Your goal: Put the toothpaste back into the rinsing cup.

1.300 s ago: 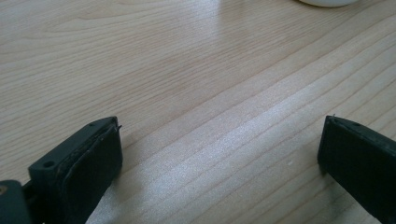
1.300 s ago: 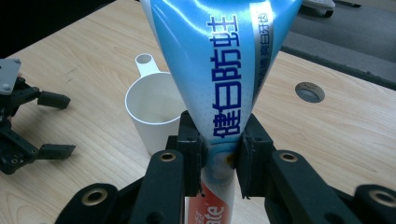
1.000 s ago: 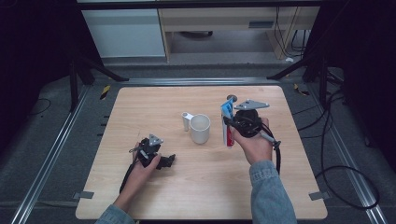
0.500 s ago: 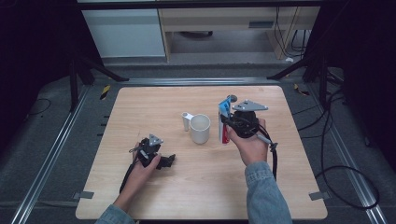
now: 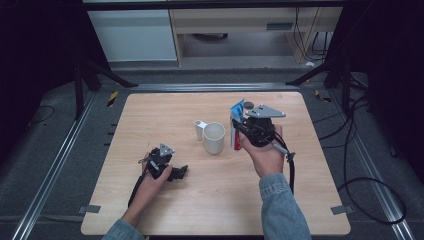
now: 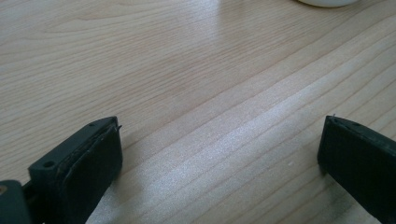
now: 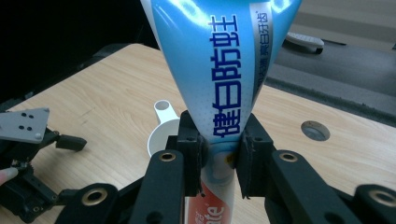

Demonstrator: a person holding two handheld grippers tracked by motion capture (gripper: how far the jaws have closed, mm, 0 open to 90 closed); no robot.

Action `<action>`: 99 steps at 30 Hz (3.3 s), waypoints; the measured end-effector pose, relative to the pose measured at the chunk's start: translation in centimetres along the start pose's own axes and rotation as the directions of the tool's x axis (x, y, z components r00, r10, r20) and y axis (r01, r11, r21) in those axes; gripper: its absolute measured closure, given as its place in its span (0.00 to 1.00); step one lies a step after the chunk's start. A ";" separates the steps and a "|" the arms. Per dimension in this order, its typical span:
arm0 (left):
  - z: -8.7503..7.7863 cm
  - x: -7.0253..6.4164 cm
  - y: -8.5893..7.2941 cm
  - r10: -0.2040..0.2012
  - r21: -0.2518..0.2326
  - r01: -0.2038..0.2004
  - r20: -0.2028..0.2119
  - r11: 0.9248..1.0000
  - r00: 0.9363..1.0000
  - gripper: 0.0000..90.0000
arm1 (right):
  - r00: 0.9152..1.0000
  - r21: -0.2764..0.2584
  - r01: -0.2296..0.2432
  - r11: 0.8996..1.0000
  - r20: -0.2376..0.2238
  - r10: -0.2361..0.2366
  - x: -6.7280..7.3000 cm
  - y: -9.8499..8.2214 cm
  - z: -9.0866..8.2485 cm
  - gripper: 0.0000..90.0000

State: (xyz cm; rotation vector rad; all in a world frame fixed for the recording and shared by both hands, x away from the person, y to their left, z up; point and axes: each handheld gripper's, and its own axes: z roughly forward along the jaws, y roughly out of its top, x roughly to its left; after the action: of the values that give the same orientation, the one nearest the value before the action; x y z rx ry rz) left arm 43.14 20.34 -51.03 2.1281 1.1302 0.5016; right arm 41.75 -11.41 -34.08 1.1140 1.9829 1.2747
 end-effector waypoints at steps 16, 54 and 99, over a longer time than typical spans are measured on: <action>0.0 0.0 0.0 0.000 0.000 0.000 0.001 1.000 1.000 0.00 | 0.999 -0.069 -0.033 0.997 0.012 0.034 0.0 0.6 -0.5 0.82; 0.1 0.0 0.0 -0.002 -0.002 0.002 0.001 1.000 1.000 0.00 | 1.000 -0.140 0.001 0.990 0.010 0.000 2.2 3.9 2.3 0.82; 0.0 0.0 0.0 -0.001 0.001 0.001 0.003 1.000 1.000 0.00 | 0.998 0.002 -0.049 0.999 -0.029 0.049 2.3 -0.7 10.6 0.82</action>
State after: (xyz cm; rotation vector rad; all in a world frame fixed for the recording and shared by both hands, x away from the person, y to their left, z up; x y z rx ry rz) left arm 43.18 20.30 -51.03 2.1289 1.1295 0.4972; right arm 48.55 -4.57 -39.18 1.1575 1.9894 1.3223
